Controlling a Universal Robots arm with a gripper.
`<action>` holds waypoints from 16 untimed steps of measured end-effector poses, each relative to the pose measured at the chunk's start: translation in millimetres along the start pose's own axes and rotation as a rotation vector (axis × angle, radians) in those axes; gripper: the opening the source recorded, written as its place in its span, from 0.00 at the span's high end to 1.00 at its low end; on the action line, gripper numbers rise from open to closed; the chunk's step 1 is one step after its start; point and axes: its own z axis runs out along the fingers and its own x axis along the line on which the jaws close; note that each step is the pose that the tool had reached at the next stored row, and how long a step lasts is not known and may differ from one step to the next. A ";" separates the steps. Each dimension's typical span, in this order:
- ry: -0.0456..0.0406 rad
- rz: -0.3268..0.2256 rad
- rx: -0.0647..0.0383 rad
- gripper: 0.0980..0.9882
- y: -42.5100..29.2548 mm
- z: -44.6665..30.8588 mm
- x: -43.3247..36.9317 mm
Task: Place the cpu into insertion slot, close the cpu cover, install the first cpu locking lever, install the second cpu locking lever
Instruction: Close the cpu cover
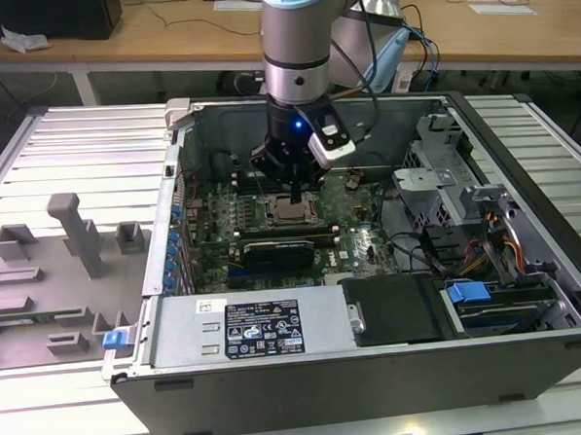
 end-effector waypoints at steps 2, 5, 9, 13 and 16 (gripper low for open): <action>-0.0003 -0.018 -0.003 0.99 -1.1 1.6 1.1; -0.0003 -0.037 -0.013 0.99 -2.5 4.1 7.1; -0.0005 -0.047 -0.018 0.99 -2.9 6.2 22.8; -0.0004 -0.062 -0.021 0.99 -3.2 12.2 32.6; -0.0005 -0.073 -0.022 0.99 -3.2 16.8 36.4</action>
